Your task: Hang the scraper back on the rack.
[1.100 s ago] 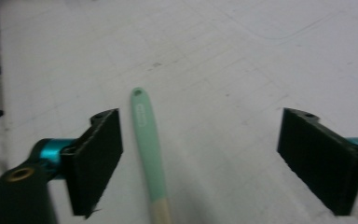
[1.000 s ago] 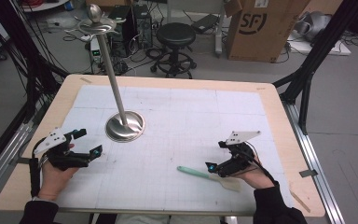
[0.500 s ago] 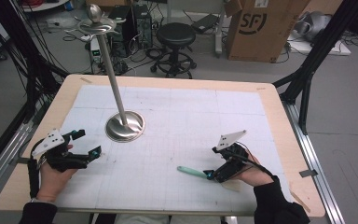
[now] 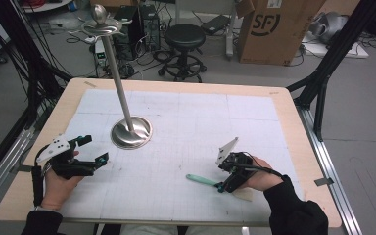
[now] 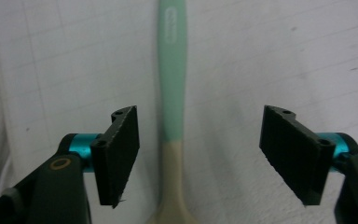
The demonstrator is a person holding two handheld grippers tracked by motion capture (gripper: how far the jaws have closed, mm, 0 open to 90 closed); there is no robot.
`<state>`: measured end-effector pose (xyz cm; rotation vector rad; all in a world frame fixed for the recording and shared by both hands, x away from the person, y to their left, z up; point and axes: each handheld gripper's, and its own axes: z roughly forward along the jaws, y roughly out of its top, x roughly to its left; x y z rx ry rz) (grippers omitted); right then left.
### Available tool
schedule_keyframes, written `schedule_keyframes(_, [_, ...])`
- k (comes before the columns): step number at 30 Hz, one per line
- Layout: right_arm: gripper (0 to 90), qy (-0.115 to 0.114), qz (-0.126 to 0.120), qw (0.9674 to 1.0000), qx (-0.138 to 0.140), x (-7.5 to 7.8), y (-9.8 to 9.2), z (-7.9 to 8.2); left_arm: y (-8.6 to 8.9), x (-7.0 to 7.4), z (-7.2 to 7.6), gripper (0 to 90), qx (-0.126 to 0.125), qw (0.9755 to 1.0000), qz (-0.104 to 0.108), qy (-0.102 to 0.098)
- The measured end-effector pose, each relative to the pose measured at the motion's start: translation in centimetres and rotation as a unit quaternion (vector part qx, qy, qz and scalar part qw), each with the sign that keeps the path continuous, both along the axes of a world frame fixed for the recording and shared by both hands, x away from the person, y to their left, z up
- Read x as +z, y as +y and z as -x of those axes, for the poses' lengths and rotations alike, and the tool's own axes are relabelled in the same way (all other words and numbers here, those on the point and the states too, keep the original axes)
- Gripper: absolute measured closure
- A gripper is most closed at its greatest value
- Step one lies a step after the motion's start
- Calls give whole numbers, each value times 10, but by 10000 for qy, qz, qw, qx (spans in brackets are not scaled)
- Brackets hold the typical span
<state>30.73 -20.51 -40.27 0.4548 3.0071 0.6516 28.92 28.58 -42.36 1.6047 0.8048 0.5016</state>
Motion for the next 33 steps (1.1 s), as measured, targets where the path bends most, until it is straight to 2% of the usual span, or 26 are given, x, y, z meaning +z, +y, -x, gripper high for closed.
schedule_keyframes(4, [396, 150, 342, 9993, 34, -2, 4, 0, -3, 0, -3, 17, -36, 10000, -22, -13])
schedule_keyframes(8, [460, 192, 652, 9976, 103, -5, 7, 4, -4, 0, -5, 17, -38, 10000, 8, -25])
schedule_keyframes(10, [501, 78, 724, 9972, 146, -7, 8, 6, -4, 0, -6, 17, -22, 10000, 85, 35])
schedule_keyframes(12, [513, 57, 738, 9971, 152, -8, 8, 6, -4, 0, -6, 17, -6, 10000, 68, 47])
schedule_keyframes(17, [585, 121, 883, 9959, 135, -6, 9, 7, -4, 0, -6, 18, -8, 10000, 88, 37])
schedule_keyframes(22, [633, 203, 1121, 9934, 135, -5, 11, 9, -4, -1, -6, 18, -9, 10000, 66, 48])
schedule_keyframes(31, [710, 368, 1692, 9846, 246, -3, 25, 6, -4, 0, -6, 17, -13, 10000, 78, 44])
schedule_keyframes(32, [724, 326, 1789, 9828, 306, -3, 26, 5, -4, 0, -6, 17, -13, 10000, 77, 43])
schedule_keyframes(33, [745, 371, 1760, 9834, 225, -3, 27, 5, -4, 0, -6, 17, -13, 10000, 77, 40])
